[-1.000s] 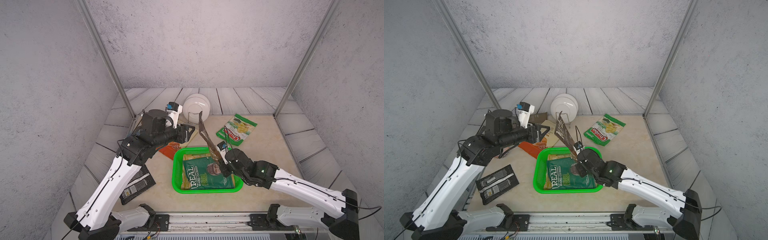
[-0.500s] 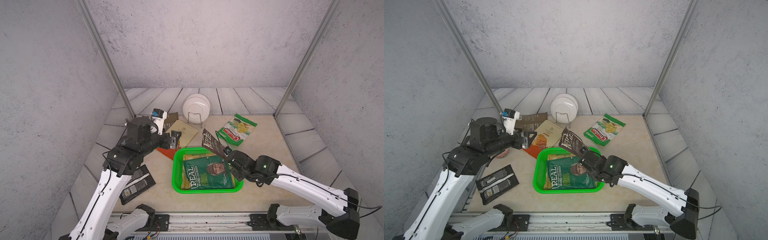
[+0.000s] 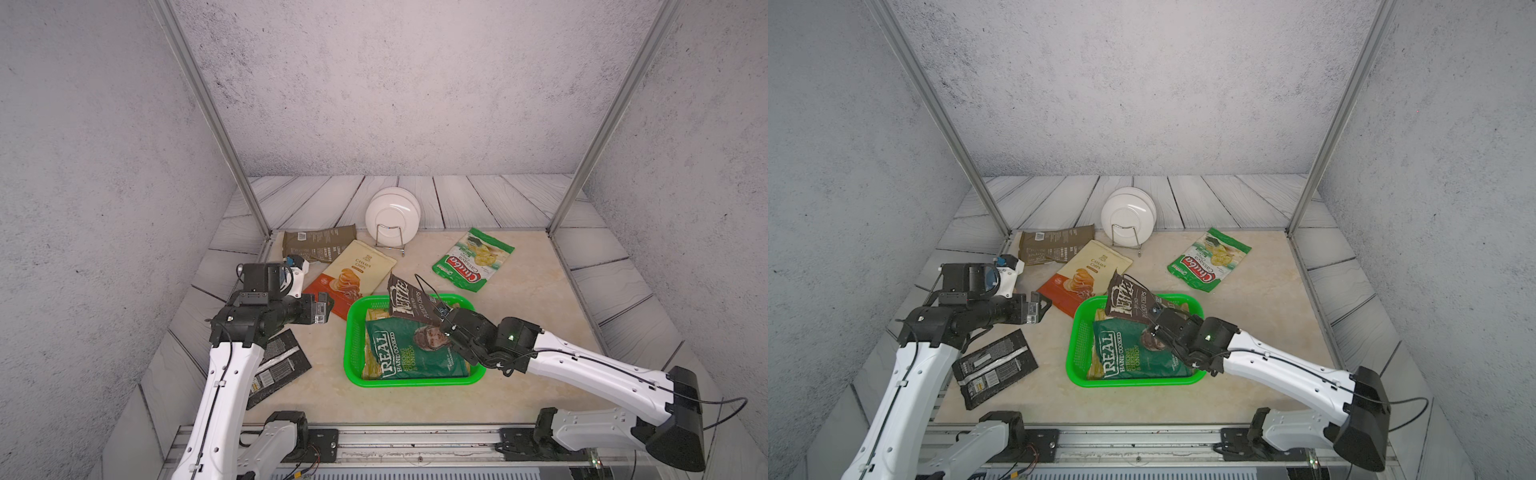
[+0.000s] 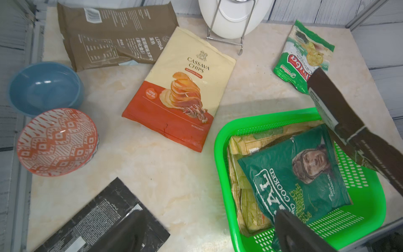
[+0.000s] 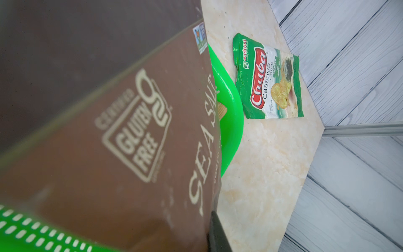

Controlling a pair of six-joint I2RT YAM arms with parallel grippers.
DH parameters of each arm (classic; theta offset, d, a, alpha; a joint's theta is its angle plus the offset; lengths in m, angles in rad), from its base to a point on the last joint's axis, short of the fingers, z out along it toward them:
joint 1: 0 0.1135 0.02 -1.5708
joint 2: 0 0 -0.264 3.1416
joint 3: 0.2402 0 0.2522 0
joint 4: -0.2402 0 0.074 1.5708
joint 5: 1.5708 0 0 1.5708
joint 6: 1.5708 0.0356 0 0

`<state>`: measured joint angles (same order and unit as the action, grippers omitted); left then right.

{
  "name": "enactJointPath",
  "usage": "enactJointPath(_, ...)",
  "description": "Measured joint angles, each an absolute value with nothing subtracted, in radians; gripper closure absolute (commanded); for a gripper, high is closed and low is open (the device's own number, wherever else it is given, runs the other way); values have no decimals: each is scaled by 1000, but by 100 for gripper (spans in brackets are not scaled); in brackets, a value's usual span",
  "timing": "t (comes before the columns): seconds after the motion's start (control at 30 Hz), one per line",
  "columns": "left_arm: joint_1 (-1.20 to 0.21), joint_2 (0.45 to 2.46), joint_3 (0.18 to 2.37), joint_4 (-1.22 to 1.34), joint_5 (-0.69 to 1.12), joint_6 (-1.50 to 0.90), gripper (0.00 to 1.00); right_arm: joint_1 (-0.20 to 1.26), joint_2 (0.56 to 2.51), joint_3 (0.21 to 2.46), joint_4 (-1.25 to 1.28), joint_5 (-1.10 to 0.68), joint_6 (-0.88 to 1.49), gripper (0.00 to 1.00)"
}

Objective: Put the potato chips into the basket
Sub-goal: Place the potato chip in the basket.

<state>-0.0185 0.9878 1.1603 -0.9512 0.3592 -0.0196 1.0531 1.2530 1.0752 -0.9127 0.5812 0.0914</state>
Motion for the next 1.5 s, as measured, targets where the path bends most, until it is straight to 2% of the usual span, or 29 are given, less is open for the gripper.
enactJointPath(0.37, 39, 996, 1079, -960, 424, 19, 1, 1107, 1416, 1124, -923, 675, 66, 100)
enactJointPath(0.6, 39, 983, 1061, -953, 441, 19, 2, 1151, 1425, 1082, -904, 688, 60, 88)
enactJointPath(0.67, 39, 986, 1059, -950, 443, 20, 2, 1164, 1425, 1066, -899, 688, 55, 78)
enactJointPath(0.8, 39, 995, 1057, -945, 450, 20, 1, 1185, 1430, 1055, -901, 682, 48, 44)
enactJointPath(0.93, 39, 1002, 1056, -941, 458, 20, 2, 1197, 1417, 1052, -896, 660, 52, 24)
enactJointPath(1.07, 40, 1002, 1050, -937, 462, 23, 1, 1199, 1315, 1032, -865, 612, 63, 21)
enactJointPath(1.3, 40, 1002, 1043, -934, 470, 26, 2, 1174, 1151, 1007, -760, 440, 143, 21)
enactJointPath(1.5, 40, 1000, 1031, -930, 488, 35, 1, 1015, 1136, 981, -691, 230, 273, 21)
